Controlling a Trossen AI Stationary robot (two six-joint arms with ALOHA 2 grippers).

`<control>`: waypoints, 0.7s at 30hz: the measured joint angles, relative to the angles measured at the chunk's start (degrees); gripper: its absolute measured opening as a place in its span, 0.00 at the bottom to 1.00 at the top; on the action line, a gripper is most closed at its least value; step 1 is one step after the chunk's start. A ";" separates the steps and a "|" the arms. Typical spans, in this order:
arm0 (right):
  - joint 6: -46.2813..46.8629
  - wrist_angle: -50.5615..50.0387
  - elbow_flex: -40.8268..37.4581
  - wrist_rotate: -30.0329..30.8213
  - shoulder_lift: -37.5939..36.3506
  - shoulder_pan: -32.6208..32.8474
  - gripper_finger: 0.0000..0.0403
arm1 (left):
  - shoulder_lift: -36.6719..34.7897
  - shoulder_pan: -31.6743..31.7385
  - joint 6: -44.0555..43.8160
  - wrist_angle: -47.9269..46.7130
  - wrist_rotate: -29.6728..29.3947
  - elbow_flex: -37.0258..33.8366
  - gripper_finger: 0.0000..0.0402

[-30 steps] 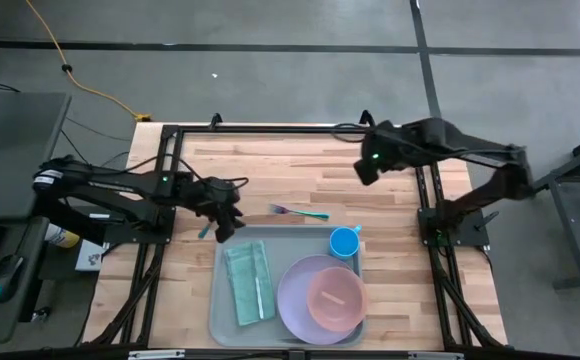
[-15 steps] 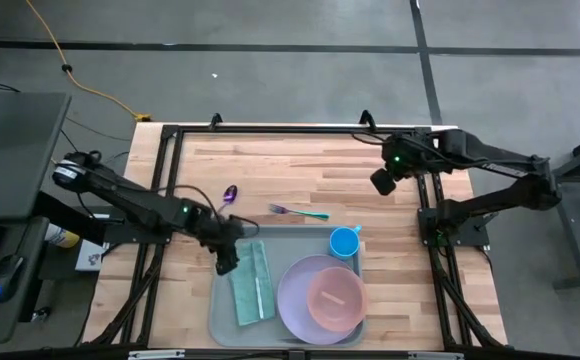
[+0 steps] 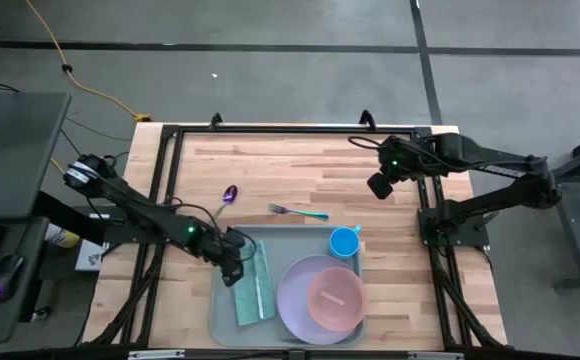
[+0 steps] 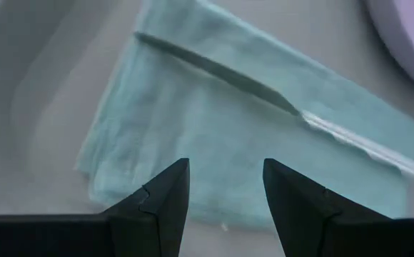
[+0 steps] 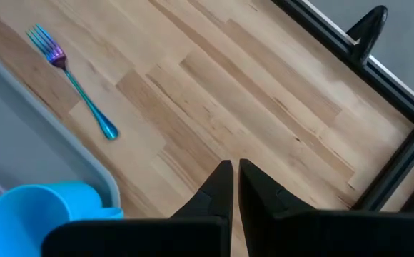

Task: Set up tray
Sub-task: Adjust the light blue napkin on the gray serving tray

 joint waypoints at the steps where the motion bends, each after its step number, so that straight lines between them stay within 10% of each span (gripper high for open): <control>1: -0.09 0.00 0.00 0.01 -0.02 0.00 0.00 | 0.68 0.06 -1.26 0.10 -0.57 0.01 0.53; 21: -1.19 1.25 0.00 0.01 0.01 0.00 0.00 | 7.27 0.06 -1.53 0.07 -3.71 0.14 0.53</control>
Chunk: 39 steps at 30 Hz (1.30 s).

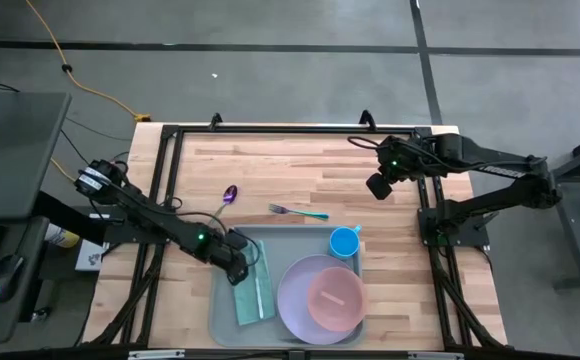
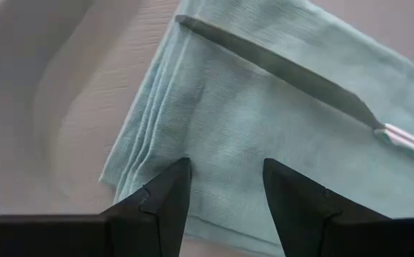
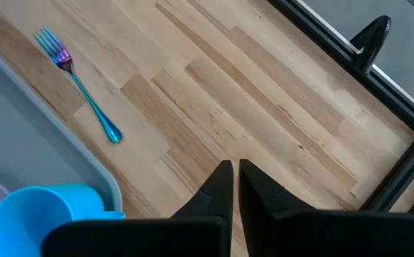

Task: Set up tray
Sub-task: Adjust the light blue napkin on the gray serving tray, then adjust the green patterned knife on the light blue napkin

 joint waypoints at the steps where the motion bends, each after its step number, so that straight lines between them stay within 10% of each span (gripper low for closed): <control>1: 0.00 -0.01 0.00 0.00 0.00 0.00 0.00 | 0.00 0.00 1.36 0.00 -0.22 0.00 0.53; 24: 0.17 -0.06 0.00 0.17 0.00 0.00 0.00 | 0.17 2.03 22.63 0.76 -2.49 3.51 0.53; 39: -0.41 -0.07 0.00 0.50 0.00 0.00 0.00 | 0.17 1.92 16.96 2.62 -3.75 7.22 0.53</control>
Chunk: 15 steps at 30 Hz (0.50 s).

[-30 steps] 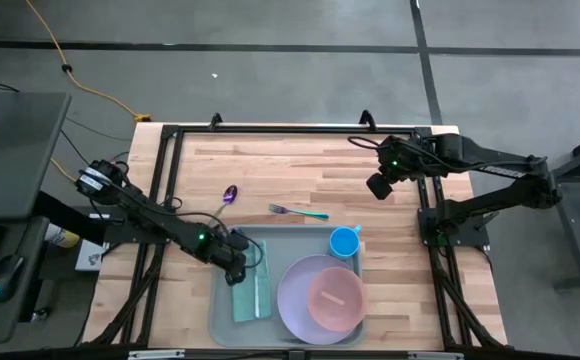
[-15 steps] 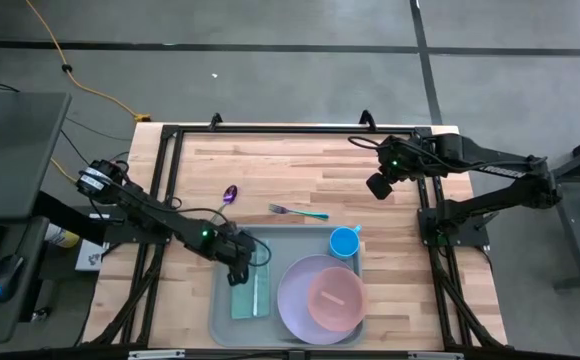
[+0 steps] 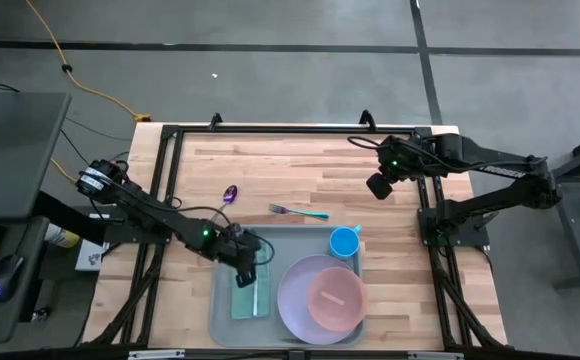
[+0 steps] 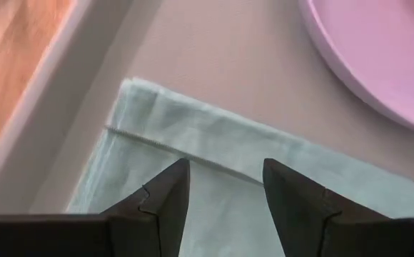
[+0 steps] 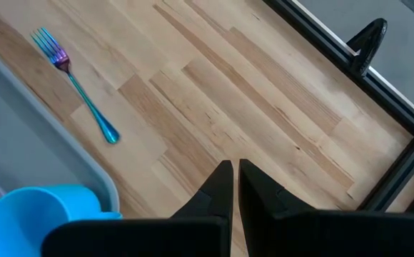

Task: Set up tray
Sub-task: Adjust the green patterned knife on the light blue napkin

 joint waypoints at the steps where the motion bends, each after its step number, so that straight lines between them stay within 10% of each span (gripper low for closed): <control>1: -0.02 0.00 0.00 0.00 0.00 0.00 0.00 | 0.00 0.01 -0.01 0.07 -0.29 0.01 0.53; 15: -1.51 0.02 0.00 0.15 0.00 0.00 0.00 | -0.02 0.00 2.72 1.03 -1.77 0.01 0.22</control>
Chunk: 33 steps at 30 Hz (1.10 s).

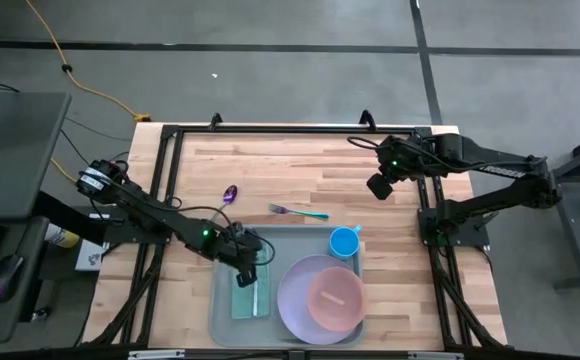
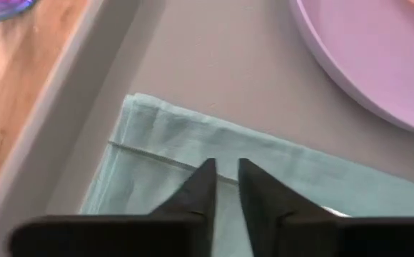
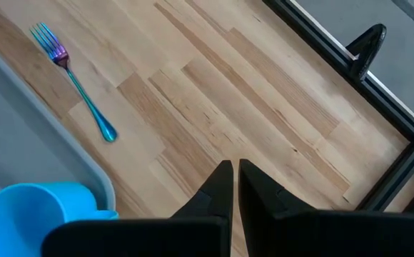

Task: Set up tray
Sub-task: Adjust the green patterned knife on the light blue napkin

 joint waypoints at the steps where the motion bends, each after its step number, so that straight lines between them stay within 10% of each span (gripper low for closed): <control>1: -0.01 0.00 0.00 0.00 0.00 0.00 0.00 | 0.00 0.00 0.08 0.00 -0.49 0.00 0.18; 5: -0.02 -0.02 0.00 0.02 0.00 0.00 0.00 | 0.00 0.00 0.95 0.07 -0.93 0.00 0.04; 33: -0.42 1.08 0.00 0.66 0.00 0.02 0.00 | 2.89 1.46 5.88 3.38 3.46 0.00 0.03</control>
